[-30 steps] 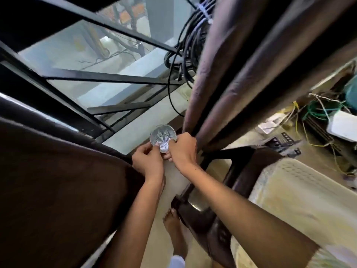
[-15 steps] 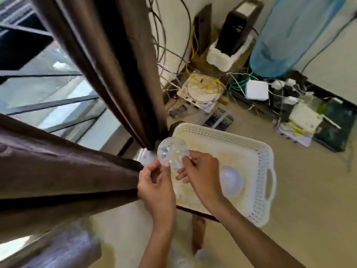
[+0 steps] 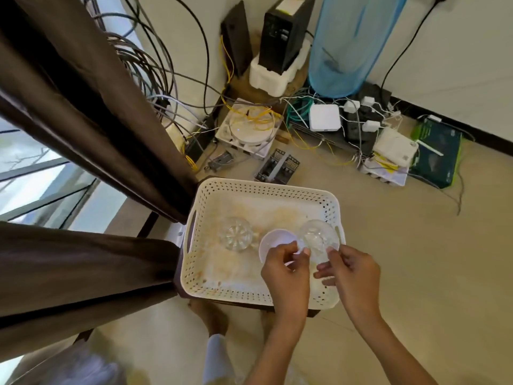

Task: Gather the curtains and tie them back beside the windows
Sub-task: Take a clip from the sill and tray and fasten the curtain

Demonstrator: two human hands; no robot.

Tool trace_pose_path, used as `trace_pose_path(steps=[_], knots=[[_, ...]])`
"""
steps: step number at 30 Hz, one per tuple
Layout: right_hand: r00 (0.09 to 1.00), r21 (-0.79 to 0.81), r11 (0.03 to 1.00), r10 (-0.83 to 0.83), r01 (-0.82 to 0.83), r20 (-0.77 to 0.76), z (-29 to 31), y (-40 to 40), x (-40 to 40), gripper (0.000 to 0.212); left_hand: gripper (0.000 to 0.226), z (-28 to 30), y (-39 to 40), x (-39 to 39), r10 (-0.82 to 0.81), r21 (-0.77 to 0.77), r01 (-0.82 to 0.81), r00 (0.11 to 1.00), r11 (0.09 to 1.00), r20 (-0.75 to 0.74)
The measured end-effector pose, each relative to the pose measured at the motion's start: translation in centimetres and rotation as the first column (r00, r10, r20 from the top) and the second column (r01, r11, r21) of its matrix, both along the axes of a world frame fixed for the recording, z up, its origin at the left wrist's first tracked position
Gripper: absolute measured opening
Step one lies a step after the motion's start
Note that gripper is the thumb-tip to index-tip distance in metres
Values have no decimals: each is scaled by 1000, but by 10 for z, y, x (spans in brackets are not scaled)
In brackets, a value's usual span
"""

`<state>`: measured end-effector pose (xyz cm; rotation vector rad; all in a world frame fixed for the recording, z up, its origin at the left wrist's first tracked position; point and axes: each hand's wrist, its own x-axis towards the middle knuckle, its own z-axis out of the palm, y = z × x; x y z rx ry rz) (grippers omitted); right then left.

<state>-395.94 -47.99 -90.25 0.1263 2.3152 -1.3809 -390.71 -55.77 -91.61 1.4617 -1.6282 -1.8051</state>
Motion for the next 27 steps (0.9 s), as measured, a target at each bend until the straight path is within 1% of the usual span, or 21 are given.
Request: trace_pose_path(steps=[2, 5, 8, 11, 16, 20, 24, 27], knots=[[1000, -9, 1000, -12, 12, -5, -10, -7, -12, 20, 11, -8, -10, -14, -65, -44, 66, 998, 997, 24], [999, -11, 999, -42, 42, 9, -26, -20, -29, 23, 12, -20, -30, -36, -152, -102, 162, 983, 981, 99], [998, 4, 998, -58, 58, 23, -41, -31, -43, 23, 14, -29, -46, -54, -220, -124, 237, 966, 964, 136], [997, 29, 998, -65, 64, 31, -53, -38, -51, 23, 15, -38, -56, -64, -254, -128, 277, 953, 952, 166], [998, 129, 990, -58, 54, 25, -73, -42, -57, 23, 19, -50, -60, -71, -281, -84, 305, 934, 948, 219], [1000, 230, 973, -13, 8, 18, -82, -42, -57, 25, 21, -57, -59, -71, -287, -71, 309, 931, 948, 224], [999, 283, 958, 47, -46, 4, -86, -44, -53, 26, 22, -64, -57, -66, -288, -83, 312, 931, 946, 225], [999, 282, 958, 45, -41, -7, -89, -44, -52, 25, 22, -69, -57, -65, -275, -79, 296, 938, 952, 212]])
